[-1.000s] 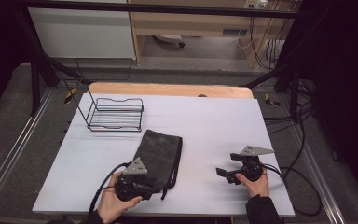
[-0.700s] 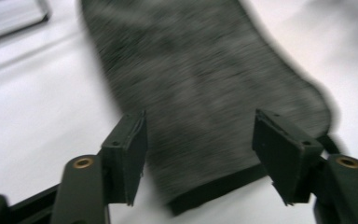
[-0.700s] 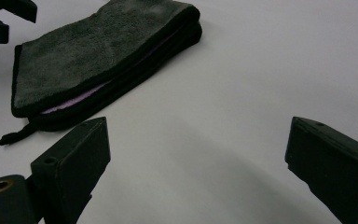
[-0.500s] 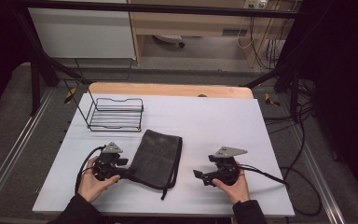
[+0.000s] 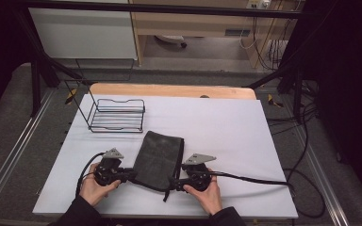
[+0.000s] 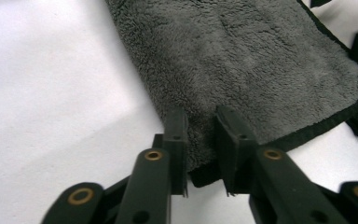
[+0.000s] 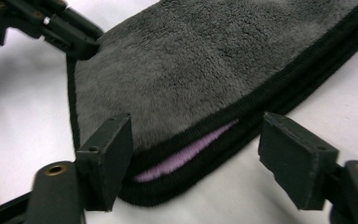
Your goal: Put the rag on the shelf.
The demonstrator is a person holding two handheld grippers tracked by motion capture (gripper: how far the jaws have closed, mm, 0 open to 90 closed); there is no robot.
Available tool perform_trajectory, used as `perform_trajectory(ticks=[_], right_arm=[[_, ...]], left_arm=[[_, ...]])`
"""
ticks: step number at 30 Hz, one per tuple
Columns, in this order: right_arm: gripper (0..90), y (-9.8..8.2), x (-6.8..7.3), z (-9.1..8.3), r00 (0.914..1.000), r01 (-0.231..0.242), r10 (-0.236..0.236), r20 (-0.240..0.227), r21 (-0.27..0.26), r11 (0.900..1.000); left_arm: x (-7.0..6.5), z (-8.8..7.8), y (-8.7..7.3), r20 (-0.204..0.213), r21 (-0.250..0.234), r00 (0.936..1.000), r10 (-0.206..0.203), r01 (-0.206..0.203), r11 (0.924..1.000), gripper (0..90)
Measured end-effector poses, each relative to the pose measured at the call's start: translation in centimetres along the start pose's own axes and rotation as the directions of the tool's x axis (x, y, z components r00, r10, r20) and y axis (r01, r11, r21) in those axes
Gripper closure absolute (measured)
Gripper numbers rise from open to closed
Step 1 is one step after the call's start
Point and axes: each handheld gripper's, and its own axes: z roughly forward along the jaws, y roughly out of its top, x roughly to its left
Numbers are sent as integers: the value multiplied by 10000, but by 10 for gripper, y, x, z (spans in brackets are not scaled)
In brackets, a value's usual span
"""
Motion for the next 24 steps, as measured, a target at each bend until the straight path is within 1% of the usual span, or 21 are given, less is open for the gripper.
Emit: perform_trajectory(ticks=[2,3,4,5,6,8,9,10,11,12,13,14,17,18,19,20,21,24], right_arm=[[325,0,3,4,9998,-114,114,142,43,9999],[325,0,3,4,9998,-114,114,142,43,9999],[334,0,3,6,9997,-70,69,242,57,10000],[347,-1,4,7,9997,-105,101,244,148,9998],[369,-2,5,9,9992,-10,2,391,202,9998],[406,-3,6,9,9985,-256,244,494,239,9994],[425,-3,6,8,9982,-315,301,522,252,9992],[425,-3,6,8,9982,-315,301,522,252,9992],[471,-3,7,8,9974,-382,366,628,251,9990],[471,-3,7,8,9974,-382,366,628,251,9990],[498,-3,7,8,9970,-432,413,653,278,9987],[560,-2,7,7,9974,-448,428,583,333,9984],[639,-1,5,7,9985,-367,353,408,346,9987],[639,-1,5,7,9985,-367,353,408,346,9987],[665,1,4,6,9990,-335,322,319,404,9986],[712,2,3,6,9997,-207,200,157,471,9987],[721,3,2,6,9999,-131,126,110,477,9988],[740,3,2,5,10000,85,-84,-23,462,9989]], left_arm=[[-2,0,0,-48,83,10000,-27,27,10000,788],[-2,0,0,-24,62,10000,-63,63,10000,788],[-3,0,0,-24,102,10000,-21,21,9999,801],[-3,0,1,-26,141,10000,-23,23,9999,815],[-3,0,1,-26,153,10000,-26,26,9999,842],[-5,-1,1,-87,162,10000,-18,19,9999,855],[-5,-1,1,-131,156,9999,14,-12,9999,859],[-6,-1,1,-170,153,9999,17,-15,9999,859],[-7,-2,1,-174,155,9998,-9,12,9999,864],[-7,-2,0,-148,142,9999,-41,44,9999,864],[-8,-3,0,-151,194,9999,3,0,9998,866],[-9,-3,0,-135,190,9999,-31,34,9998,868],[-13,-6,-2,-64,223,9999,-81,82,9997,869],[-15,-7,-3,-20,242,9999,-102,103,9997,869],[-17,-8,-4,53,269,9999,-132,130,9996,869],[-18,-9,-5,126,305,9999,-107,103,9995,870],[-20,-10,-6,153,346,9999,-44,39,9994,869],[-26,-16,-14,290,309,9996,-47,38,9995,869]])
